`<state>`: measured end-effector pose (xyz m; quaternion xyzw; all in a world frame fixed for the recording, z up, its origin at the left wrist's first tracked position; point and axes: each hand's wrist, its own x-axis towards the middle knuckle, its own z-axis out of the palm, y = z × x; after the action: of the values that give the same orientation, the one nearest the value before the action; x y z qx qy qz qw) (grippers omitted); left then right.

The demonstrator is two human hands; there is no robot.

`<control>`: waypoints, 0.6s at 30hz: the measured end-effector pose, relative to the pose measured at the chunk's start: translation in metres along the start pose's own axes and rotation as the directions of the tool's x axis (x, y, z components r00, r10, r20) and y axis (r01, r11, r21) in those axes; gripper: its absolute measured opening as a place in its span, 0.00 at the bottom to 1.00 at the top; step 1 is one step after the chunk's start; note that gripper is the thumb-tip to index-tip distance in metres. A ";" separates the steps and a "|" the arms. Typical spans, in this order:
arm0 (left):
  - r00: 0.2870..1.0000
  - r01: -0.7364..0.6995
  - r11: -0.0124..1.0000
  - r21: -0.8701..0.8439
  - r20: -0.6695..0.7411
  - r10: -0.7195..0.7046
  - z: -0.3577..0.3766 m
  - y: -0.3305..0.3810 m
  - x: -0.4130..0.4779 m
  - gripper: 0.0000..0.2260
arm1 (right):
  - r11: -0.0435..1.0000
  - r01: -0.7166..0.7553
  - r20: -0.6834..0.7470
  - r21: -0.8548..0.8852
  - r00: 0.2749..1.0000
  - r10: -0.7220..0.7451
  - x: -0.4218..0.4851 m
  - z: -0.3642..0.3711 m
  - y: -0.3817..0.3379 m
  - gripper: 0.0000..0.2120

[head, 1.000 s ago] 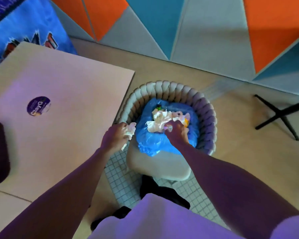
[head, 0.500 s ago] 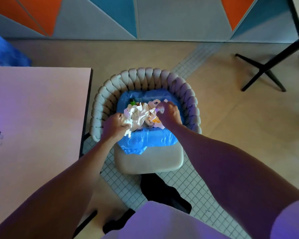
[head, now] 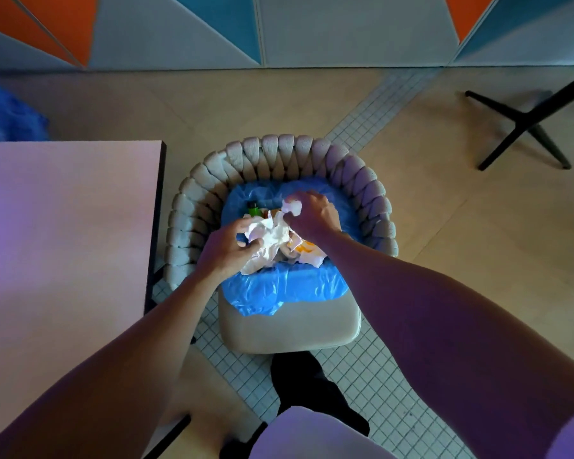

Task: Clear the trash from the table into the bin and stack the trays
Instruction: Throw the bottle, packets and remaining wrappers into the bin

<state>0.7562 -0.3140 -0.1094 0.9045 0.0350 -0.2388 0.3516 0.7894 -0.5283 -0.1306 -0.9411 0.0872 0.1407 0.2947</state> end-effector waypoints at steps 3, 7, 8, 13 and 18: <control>0.999 0.038 0.999 -0.026 0.005 -0.038 -0.006 -0.011 -0.005 0.25 | 0.999 -0.037 -0.019 -0.018 0.999 0.037 -0.002 0.003 -0.006 0.18; 0.998 0.053 0.999 -0.007 -0.016 -0.053 -0.016 -0.013 -0.013 0.21 | 0.999 -0.046 -0.019 -0.005 0.999 0.046 -0.003 -0.004 -0.020 0.19; 0.998 0.056 0.998 -0.014 -0.019 -0.056 -0.020 -0.013 -0.015 0.20 | 0.999 -0.040 -0.010 0.000 0.999 0.040 -0.002 -0.006 -0.025 0.19; 0.995 0.067 0.998 0.019 -0.078 -0.066 -0.039 -0.020 -0.027 0.19 | 0.996 0.087 0.006 -0.017 0.996 -0.087 -0.004 -0.008 -0.055 0.13; 0.987 0.089 0.994 0.063 -0.138 -0.080 -0.057 -0.037 -0.055 0.19 | 0.971 0.234 0.066 -0.053 0.971 -0.230 -0.014 -0.001 -0.092 0.16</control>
<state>0.7221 -0.2434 -0.0706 0.9279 0.0889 -0.1925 0.3065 0.7987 -0.4532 -0.0768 -0.9487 -0.0366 0.1360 0.2829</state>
